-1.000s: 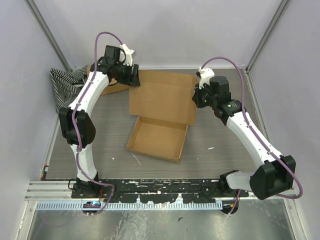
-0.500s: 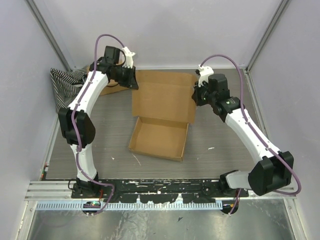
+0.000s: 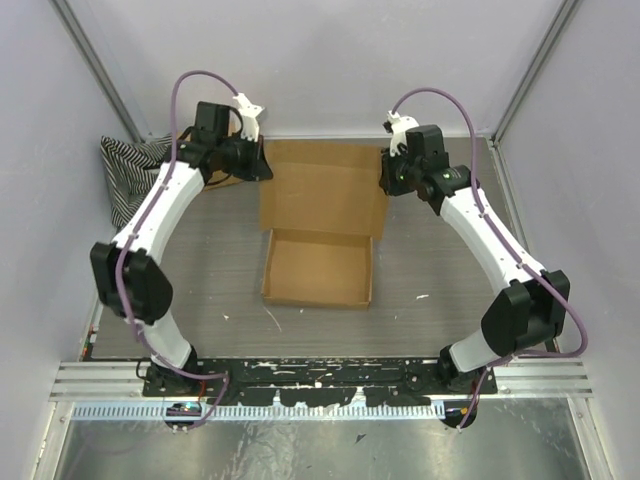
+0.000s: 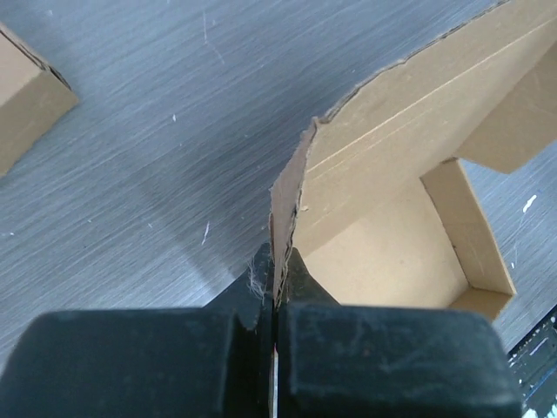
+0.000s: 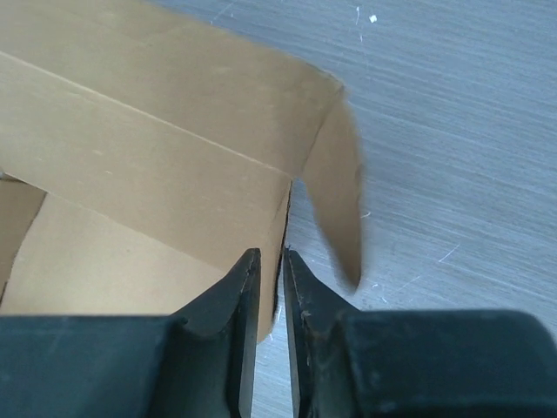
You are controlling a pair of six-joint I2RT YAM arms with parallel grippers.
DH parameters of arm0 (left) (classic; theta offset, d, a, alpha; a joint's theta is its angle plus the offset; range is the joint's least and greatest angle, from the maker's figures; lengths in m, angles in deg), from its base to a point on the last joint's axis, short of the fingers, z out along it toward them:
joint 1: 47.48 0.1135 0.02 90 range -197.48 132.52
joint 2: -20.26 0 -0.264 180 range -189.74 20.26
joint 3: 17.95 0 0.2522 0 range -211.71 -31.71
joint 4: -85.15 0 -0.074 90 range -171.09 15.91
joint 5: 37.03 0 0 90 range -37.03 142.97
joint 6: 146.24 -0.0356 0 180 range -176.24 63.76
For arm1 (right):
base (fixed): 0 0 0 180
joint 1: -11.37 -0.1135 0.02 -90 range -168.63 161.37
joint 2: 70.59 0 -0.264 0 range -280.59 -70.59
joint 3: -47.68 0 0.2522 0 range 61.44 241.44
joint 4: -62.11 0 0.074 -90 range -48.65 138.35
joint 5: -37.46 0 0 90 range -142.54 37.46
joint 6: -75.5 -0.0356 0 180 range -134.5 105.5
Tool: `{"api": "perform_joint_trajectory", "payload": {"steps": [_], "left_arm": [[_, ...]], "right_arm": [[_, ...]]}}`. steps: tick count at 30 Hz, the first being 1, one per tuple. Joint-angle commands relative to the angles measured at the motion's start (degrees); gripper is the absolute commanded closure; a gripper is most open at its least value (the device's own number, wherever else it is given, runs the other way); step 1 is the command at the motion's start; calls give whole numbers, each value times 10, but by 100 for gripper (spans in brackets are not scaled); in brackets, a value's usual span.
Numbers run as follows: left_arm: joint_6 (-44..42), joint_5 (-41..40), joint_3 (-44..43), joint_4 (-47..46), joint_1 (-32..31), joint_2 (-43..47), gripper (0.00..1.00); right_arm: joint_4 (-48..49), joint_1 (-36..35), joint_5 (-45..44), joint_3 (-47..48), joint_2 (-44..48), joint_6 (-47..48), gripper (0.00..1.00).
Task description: Fold the paper box
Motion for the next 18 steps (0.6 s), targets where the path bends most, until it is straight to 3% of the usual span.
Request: {"api": "perform_joint_trajectory", "payload": {"steps": [1,9,18], "left_arm": [[15,-10,71,-149,-8,101,100],[16,-6,121,-194,-20,143,100],[35,-144,112,-198,-76,122,100]], "right_arm": [[-23,-1,-6,29,-4,0,77],[-40,-1,-3,44,-26,-6,78],[-38,-1,-63,78,-44,-77,92]]}}
